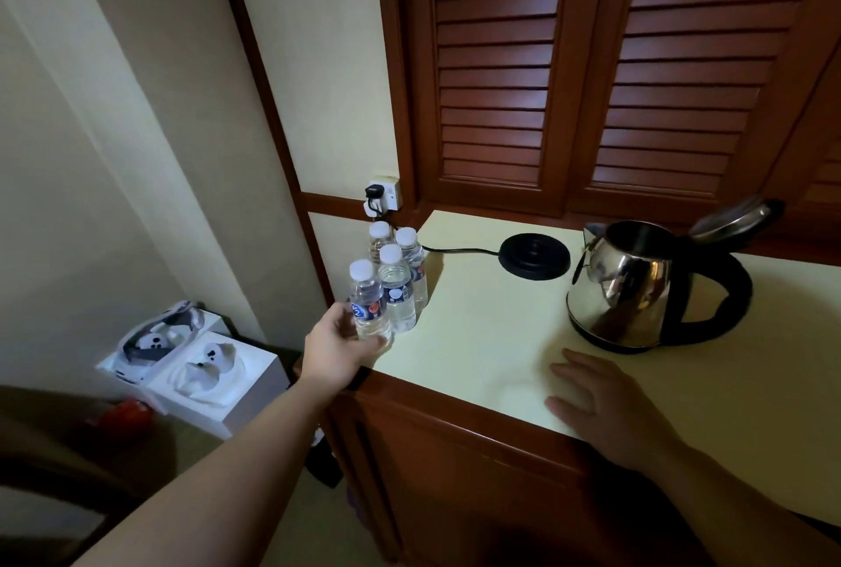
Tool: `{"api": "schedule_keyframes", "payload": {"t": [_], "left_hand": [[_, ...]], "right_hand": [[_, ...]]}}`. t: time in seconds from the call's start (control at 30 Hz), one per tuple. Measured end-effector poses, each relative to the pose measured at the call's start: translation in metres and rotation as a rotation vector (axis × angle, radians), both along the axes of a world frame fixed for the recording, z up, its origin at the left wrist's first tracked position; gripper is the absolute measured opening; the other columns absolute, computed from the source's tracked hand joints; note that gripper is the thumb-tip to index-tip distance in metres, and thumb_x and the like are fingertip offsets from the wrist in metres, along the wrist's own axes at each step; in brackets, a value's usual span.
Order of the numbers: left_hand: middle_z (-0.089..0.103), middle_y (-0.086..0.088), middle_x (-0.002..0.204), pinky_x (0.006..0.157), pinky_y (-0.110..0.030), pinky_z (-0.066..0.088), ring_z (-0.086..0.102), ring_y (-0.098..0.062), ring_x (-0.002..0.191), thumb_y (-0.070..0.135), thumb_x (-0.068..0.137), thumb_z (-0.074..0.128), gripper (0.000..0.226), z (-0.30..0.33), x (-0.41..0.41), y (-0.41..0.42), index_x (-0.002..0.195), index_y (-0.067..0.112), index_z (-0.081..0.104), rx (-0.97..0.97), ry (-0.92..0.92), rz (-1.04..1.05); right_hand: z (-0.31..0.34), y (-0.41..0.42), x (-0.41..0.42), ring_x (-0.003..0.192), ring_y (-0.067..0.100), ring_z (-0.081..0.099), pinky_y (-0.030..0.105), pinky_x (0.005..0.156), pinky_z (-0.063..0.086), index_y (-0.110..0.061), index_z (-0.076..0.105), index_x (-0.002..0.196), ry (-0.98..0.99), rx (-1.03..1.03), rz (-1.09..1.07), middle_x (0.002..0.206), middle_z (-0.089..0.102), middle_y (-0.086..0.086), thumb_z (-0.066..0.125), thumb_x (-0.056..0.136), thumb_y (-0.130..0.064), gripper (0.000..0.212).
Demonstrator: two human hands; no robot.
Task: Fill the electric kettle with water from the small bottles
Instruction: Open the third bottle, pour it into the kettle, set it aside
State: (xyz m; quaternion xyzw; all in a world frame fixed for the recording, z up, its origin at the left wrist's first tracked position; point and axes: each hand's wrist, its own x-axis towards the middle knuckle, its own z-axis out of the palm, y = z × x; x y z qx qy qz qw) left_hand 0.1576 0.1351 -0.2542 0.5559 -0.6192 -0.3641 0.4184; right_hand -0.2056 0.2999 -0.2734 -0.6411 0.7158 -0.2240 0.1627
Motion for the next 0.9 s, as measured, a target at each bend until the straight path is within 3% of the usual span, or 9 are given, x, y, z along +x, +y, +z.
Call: {"api": "schedule_keyframes", "payload": {"t": [0.2, 0.33, 0.5, 0.6, 0.67, 0.73, 0.8, 0.9], "left_hand": [[0.079, 0.011, 0.110, 0.094, -0.033, 0.058, 0.075, -0.010, 0.101, 0.015, 0.070, 0.096, 0.055, 0.004, -0.034, 0.025, 0.115, 0.029, 0.069, 0.013, 0.002, -0.214], [0.079, 0.014, 0.108, 0.089, -0.022, 0.056, 0.075, -0.007, 0.098, 0.008, 0.071, 0.095, 0.055, 0.008, -0.069, 0.039, 0.116, 0.024, 0.067, 0.016, 0.009, -0.321], [0.079, 0.000, 0.108, 0.097, -0.039, 0.059, 0.075, -0.021, 0.101, 0.009, 0.070, 0.094, 0.055, 0.001, -0.115, 0.051, 0.116, 0.021, 0.066, 0.015, 0.006, -0.452], [0.079, -0.001, 0.103, 0.086, -0.043, 0.060, 0.076, -0.024, 0.094, 0.019, 0.068, 0.095, 0.055, -0.002, -0.143, 0.062, 0.114, 0.026, 0.067, 0.022, 0.003, -0.534], [0.078, -0.003, 0.098, 0.070, -0.035, 0.055, 0.072, -0.018, 0.082, 0.020, 0.067, 0.095, 0.053, -0.002, -0.161, 0.069, 0.112, 0.026, 0.067, 0.032, 0.006, -0.586], [0.077, -0.007, 0.095, 0.067, -0.032, 0.051, 0.068, -0.016, 0.077, 0.021, 0.068, 0.096, 0.051, -0.003, -0.177, 0.075, 0.110, 0.026, 0.068, 0.032, 0.013, -0.624], [0.076, -0.010, 0.097, 0.078, -0.043, 0.056, 0.072, -0.028, 0.086, 0.027, 0.067, 0.097, 0.052, -0.005, -0.191, 0.078, 0.110, 0.024, 0.068, 0.005, 0.011, -0.657], [0.076, -0.010, 0.100, 0.092, -0.052, 0.055, 0.071, -0.036, 0.098, 0.026, 0.069, 0.096, 0.055, -0.009, -0.205, 0.082, 0.115, 0.024, 0.068, -0.014, 0.021, -0.715]], "right_hand": [[0.002, 0.000, -0.002, 0.136, 0.006, 0.043, 0.026, 0.115, 0.031, -0.027, 0.068, 0.128, -0.107, -0.020, -0.038, 0.143, 0.052, -0.012, 0.077, 0.088, -0.040, 0.043], [0.017, 0.004, -0.003, 0.125, 0.009, 0.055, 0.035, 0.112, 0.042, -0.028, 0.069, 0.122, -0.162, -0.053, -0.072, 0.127, 0.062, -0.013, 0.076, 0.087, -0.037, 0.037], [0.043, 0.009, -0.004, 0.108, 0.004, 0.062, 0.032, 0.097, 0.053, -0.033, 0.067, 0.120, -0.236, -0.125, -0.094, 0.116, 0.066, -0.015, 0.078, 0.086, -0.038, 0.036], [0.064, 0.010, -0.003, 0.099, 0.003, 0.062, 0.030, 0.088, 0.055, -0.034, 0.066, 0.120, -0.243, -0.199, -0.084, 0.109, 0.065, -0.015, 0.078, 0.087, -0.040, 0.035], [0.081, 0.009, -0.002, 0.096, 0.000, 0.064, 0.025, 0.083, 0.054, -0.031, 0.066, 0.122, -0.241, -0.251, -0.065, 0.108, 0.067, -0.014, 0.075, 0.088, -0.043, 0.037], [0.096, 0.009, -0.002, 0.092, -0.003, 0.064, 0.014, 0.076, 0.050, -0.026, 0.067, 0.121, -0.229, -0.286, -0.052, 0.106, 0.068, -0.012, 0.070, 0.088, -0.050, 0.041], [0.106, 0.011, -0.004, 0.085, -0.002, 0.062, 0.011, 0.069, 0.045, -0.024, 0.067, 0.112, -0.178, -0.323, -0.065, 0.097, 0.064, -0.013, 0.063, 0.084, -0.058, 0.044], [0.112, 0.013, -0.010, 0.075, 0.004, 0.058, 0.020, 0.066, 0.044, -0.024, 0.065, 0.091, -0.141, -0.375, -0.095, 0.083, 0.057, -0.013, 0.065, 0.079, -0.063, 0.041]]}}
